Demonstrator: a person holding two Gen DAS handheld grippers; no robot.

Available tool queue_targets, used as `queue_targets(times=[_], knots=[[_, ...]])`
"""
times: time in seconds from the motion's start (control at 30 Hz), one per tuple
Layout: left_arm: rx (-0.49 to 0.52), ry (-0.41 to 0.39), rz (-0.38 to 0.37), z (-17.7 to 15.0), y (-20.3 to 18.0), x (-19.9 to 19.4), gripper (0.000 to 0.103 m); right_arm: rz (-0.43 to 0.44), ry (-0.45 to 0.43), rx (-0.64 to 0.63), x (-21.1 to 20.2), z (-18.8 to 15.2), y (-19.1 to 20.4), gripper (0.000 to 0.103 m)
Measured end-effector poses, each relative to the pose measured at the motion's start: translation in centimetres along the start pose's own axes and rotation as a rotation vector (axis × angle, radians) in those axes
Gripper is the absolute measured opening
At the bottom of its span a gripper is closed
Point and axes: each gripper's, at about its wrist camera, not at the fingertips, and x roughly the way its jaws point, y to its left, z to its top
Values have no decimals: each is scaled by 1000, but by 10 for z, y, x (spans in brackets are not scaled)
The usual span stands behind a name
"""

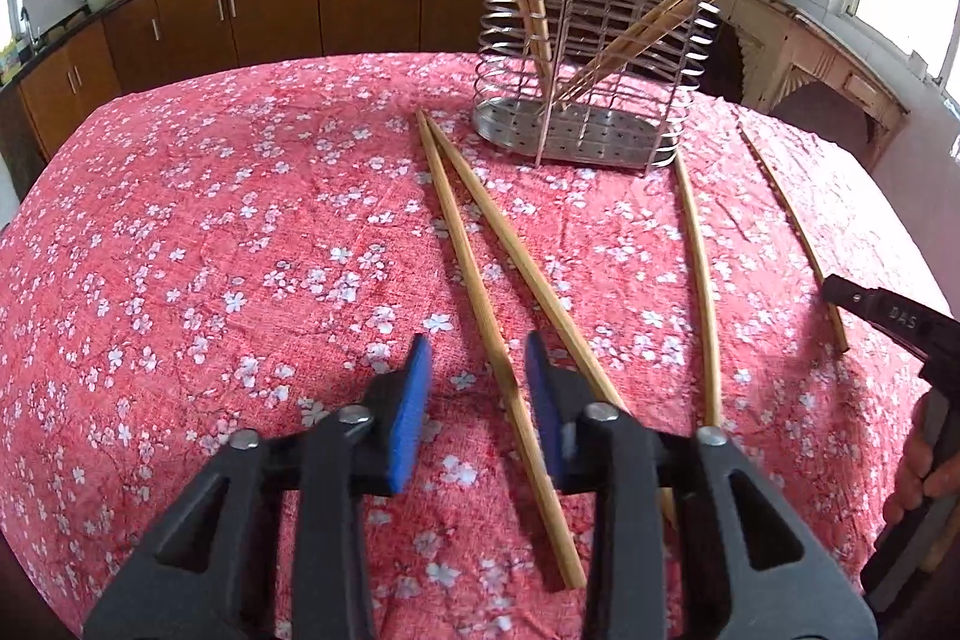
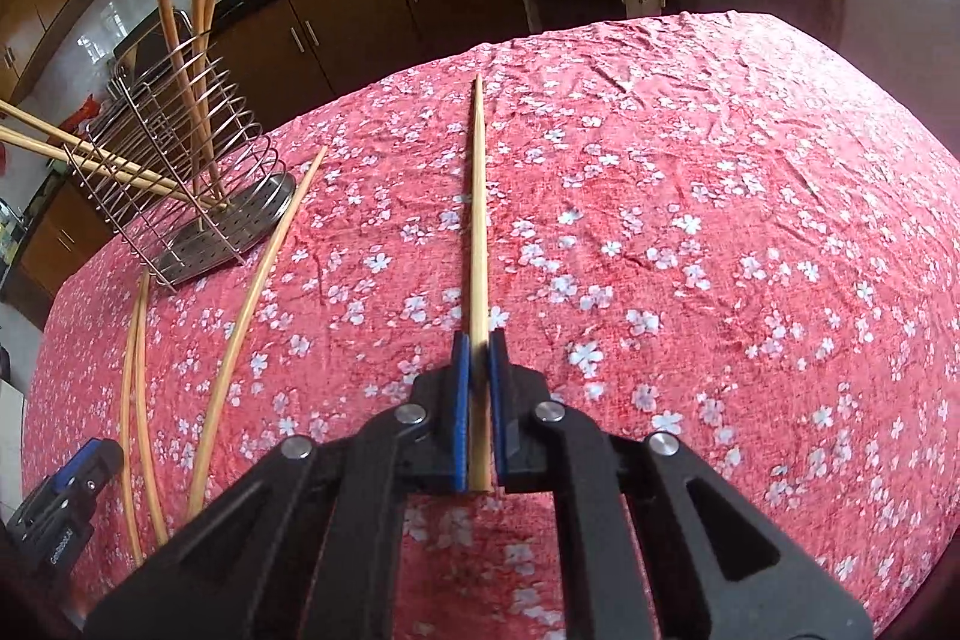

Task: Organize utensils
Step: 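Close the left tool on a chopstick while the right tool grasps another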

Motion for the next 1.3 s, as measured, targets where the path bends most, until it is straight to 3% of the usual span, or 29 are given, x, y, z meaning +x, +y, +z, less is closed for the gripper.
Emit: queue_targets(times=[0.1,0.43,0.57,0.7,0.93,1.3], knots=[[-4,-6,28,3,5,5,8,9,2,-28,3,2,4,8],[-21,-12,152,26,66,20,7,-30,-22,-117,12,7,15,8],[-27,-13,133,26,71,20,8,-41,-22,-124,13,9,18,8],[-32,-17,88,24,76,19,18,-22,-22,-109,12,7,15,8],[-74,-24,35,22,87,13,18,-6,-22,-97,11,6,10,8],[-88,-26,18,21,91,9,18,3,-22,-87,11,7,8,8]])
